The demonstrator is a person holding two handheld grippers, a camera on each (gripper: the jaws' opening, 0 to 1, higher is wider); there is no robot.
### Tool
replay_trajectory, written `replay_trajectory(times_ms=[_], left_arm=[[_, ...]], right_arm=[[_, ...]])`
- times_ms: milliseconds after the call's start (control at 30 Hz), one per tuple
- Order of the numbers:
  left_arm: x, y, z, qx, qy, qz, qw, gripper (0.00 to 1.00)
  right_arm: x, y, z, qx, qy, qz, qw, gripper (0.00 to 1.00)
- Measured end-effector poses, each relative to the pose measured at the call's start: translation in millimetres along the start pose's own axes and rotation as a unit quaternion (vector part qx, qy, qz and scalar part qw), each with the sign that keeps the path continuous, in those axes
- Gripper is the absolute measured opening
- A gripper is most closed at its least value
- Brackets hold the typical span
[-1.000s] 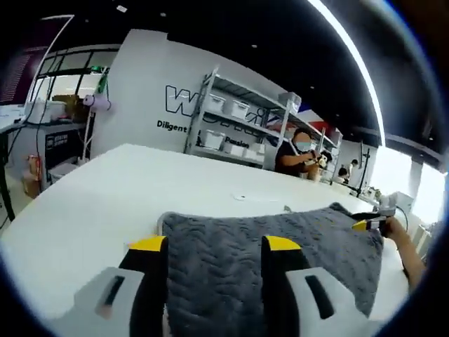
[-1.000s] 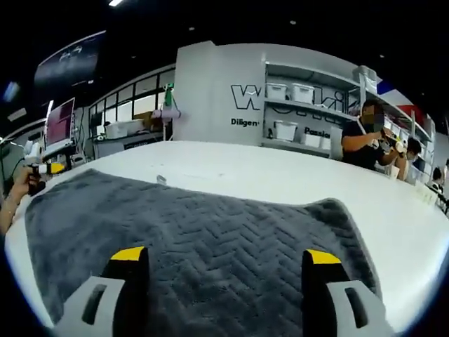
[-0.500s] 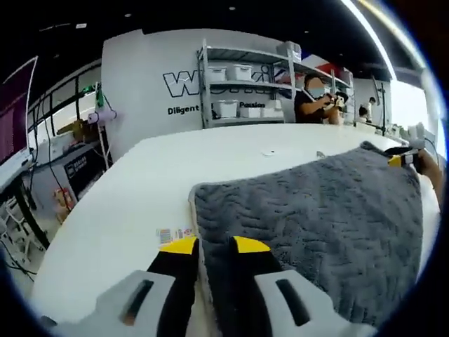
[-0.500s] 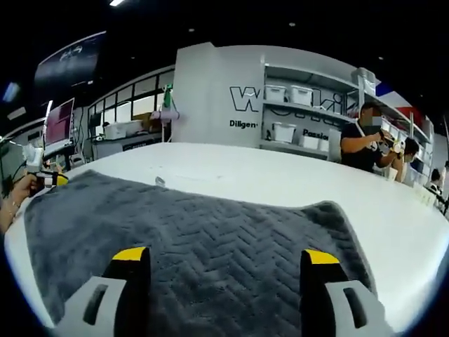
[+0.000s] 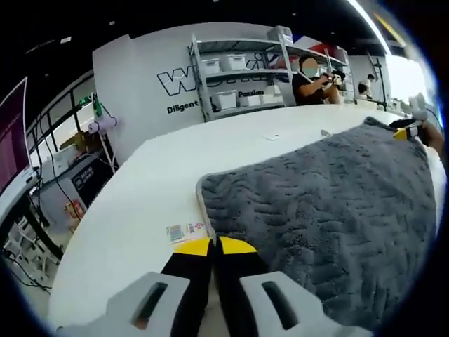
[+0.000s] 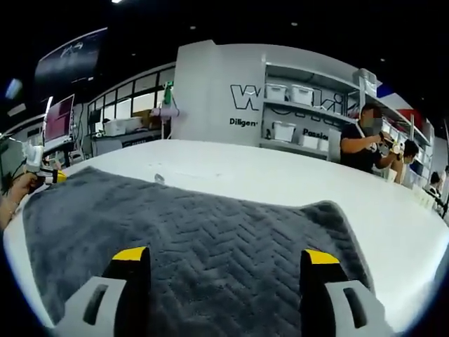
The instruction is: Fold the towel on the table until its edges align and the towel forms a compact rectangular stack.
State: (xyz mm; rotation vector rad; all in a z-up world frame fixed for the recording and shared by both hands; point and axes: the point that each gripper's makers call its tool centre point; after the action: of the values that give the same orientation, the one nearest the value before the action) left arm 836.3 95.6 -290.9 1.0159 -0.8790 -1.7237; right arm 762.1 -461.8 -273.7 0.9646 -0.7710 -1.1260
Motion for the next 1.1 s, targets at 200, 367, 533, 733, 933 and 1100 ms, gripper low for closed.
replay_trajectory(times_ms=[200,367,533,733,933,1100], left_arm=[[0.5,-0.3,-0.5,0.000,0.002,-0.005,1.0000,0.05],[2.6,0.4,-0.5,-0.001,-0.001,-0.006,1.0000,0.06],[6.2,1.5,-0.1,0.003,-0.024,0.041,0.9988,0.14],[11.8,1.5,-1.2,0.005,-0.039,0.056,0.9977,0.17],[18.6,3.8,-2.5,0.010,-0.037,0.014,0.9992,0.08],[17.9,4.4,-2.8,0.009,-0.036,0.002,0.9993,0.06]], right_arm=[[-0.9,-1.4,0.9,-0.002,0.000,0.000,1.0000,0.92],[-0.5,-3.2,0.9,-0.006,0.000,0.002,1.0000,0.91],[1.3,-3.2,1.3,-0.007,-0.002,0.002,1.0000,0.91],[2.0,-3.7,1.3,-0.009,-0.003,0.003,1.0000,0.91],[2.7,-4.6,0.9,-0.012,-0.005,0.005,0.9999,0.91],[3.9,-6.0,1.2,-0.015,-0.007,0.004,0.9999,0.91]])
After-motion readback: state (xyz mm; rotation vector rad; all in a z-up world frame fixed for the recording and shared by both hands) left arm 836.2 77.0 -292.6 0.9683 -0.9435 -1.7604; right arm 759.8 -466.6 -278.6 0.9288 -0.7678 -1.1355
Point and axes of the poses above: the point that each gripper's makers call its tool centre point, and the gripper's own axes: z roughly backward along the fingers, x roughly to its right, y roughly out of its top, and after that the axes turned 5 degrees about y, right-handed
